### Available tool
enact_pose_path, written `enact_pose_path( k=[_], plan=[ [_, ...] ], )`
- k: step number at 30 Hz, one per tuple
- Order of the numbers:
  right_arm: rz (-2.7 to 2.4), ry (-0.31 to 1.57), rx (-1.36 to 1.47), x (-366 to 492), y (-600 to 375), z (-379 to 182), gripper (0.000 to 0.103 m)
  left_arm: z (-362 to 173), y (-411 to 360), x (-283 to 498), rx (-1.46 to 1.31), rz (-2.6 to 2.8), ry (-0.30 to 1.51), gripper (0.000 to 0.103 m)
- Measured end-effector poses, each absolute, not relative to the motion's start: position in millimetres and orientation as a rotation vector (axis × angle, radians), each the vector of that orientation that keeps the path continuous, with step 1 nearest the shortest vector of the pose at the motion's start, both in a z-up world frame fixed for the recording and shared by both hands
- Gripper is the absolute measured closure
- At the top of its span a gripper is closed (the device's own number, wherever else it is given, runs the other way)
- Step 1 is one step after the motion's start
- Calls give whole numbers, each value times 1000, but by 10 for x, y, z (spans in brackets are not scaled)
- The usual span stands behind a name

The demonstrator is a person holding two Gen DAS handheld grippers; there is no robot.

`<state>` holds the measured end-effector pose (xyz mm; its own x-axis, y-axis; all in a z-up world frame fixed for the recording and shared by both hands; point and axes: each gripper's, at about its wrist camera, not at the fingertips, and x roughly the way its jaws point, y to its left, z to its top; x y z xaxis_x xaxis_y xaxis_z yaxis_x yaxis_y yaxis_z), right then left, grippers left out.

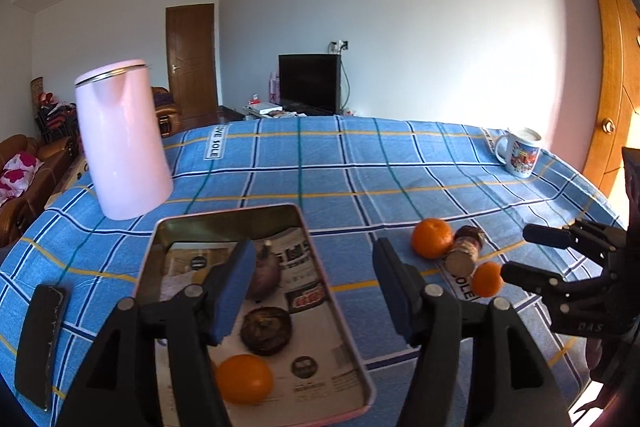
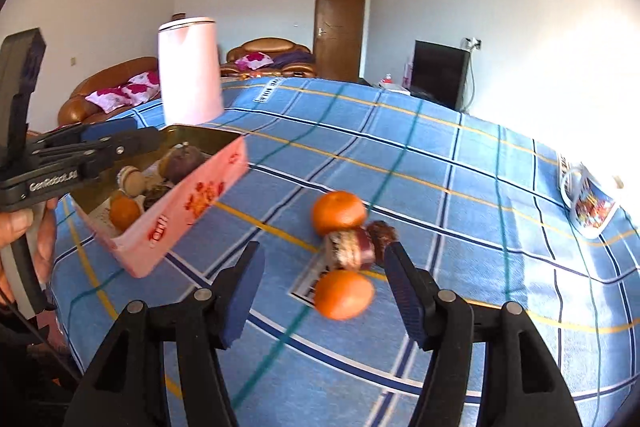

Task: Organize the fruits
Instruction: 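Open the left tool to drop the jar while the right tool releases the orange into the tin, then grasp a second small brown jar with the left tool while the right tool grasps an orange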

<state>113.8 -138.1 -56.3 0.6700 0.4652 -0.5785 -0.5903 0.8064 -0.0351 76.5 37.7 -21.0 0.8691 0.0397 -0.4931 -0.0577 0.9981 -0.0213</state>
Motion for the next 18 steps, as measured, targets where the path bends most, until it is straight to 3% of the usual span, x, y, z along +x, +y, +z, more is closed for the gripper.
enact_pose_path(
  k=[15,18],
  plan=[
    [653,775,-227,1491,-1365,-816,40,-345,-208,1116,37,-40,597,40],
    [686,828,-213,1560,-1341,-881,55,-372,-257,1143,41,-51,610,40]
  ],
)
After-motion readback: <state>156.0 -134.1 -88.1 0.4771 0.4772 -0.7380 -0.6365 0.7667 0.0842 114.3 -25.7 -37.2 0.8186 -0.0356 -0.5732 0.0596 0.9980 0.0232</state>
